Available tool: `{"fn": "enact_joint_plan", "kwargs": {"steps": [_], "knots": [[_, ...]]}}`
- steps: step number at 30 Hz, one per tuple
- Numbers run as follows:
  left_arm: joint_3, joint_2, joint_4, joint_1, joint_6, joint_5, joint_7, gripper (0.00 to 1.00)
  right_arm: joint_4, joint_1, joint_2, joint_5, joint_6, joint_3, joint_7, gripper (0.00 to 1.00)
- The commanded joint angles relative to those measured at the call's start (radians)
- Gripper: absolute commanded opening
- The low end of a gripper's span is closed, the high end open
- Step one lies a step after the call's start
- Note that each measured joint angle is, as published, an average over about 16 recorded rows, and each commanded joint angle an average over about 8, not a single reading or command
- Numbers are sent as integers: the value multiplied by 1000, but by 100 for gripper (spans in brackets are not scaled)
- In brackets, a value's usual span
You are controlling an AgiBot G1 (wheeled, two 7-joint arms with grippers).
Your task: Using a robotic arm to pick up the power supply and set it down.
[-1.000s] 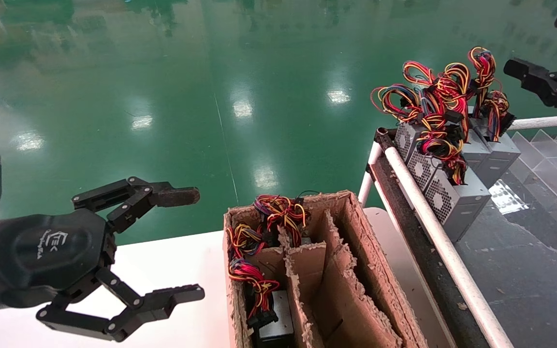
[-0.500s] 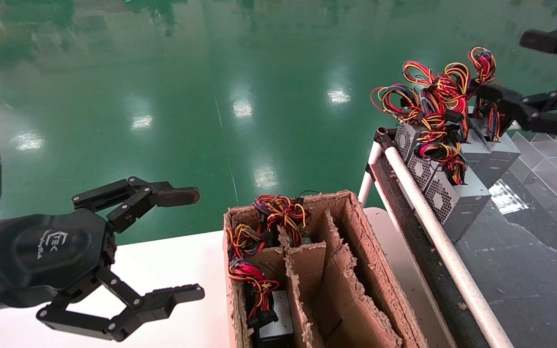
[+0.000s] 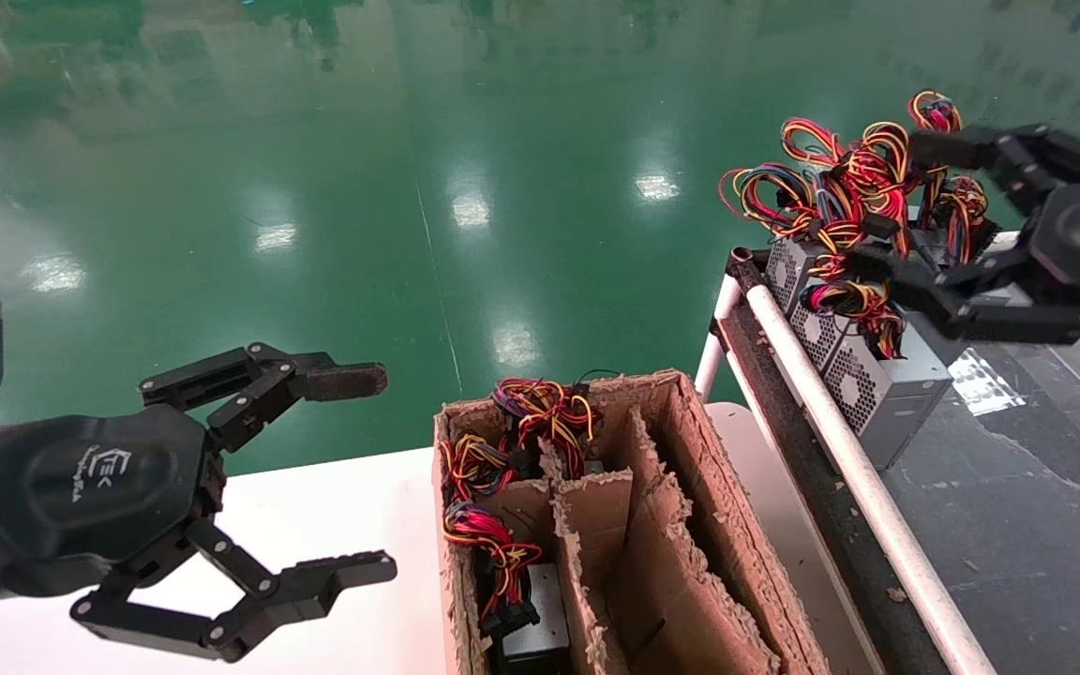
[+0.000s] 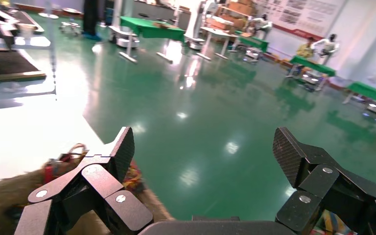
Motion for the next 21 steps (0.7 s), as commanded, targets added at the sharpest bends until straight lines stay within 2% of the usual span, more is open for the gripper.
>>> {"fn": "enact_joint_plan", "kwargs": {"steps": [1, 21], "knots": [[0, 0, 0, 0, 0, 0, 0, 100, 43, -25, 3, 13, 3, 0, 22, 100], [0, 0, 0, 0, 0, 0, 0, 100, 478, -273, 32, 141, 31, 2, 239, 100]]}}
